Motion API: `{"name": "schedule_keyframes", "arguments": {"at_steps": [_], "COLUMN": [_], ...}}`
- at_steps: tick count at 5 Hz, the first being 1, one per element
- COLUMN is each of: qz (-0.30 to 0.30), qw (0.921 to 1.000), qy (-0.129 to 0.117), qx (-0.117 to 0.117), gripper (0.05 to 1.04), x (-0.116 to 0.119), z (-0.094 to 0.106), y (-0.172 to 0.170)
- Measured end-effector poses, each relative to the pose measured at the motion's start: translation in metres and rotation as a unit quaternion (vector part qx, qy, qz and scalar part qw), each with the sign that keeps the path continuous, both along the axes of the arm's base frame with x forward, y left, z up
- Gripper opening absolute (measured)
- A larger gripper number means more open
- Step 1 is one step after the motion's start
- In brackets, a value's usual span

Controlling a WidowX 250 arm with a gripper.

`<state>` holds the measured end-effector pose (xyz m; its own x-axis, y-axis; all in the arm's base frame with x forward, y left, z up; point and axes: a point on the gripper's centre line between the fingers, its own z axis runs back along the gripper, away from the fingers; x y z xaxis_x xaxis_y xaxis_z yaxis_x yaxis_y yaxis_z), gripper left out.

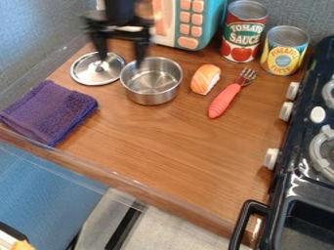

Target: Move the towel to the lower right side of the table

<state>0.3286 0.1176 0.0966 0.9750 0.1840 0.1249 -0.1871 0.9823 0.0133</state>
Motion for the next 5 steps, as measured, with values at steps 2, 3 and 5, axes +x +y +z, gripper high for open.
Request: {"name": "schedule_keyframes", "arguments": {"at_steps": [2,3,5], "qz": [-0.026,-0.060,-0.060], "qw": [0.9988,0.9970,0.9970], "qy": [0.040,0.045,0.026], "qx": [0.012,0.018,0.042], "gripper": [1.000,1.001,1.001], "x": [-0.052,-0.070,-0.091], "z": [-0.026,-0.038,-0.062], "y": [0.080,0.092,0.087]}}
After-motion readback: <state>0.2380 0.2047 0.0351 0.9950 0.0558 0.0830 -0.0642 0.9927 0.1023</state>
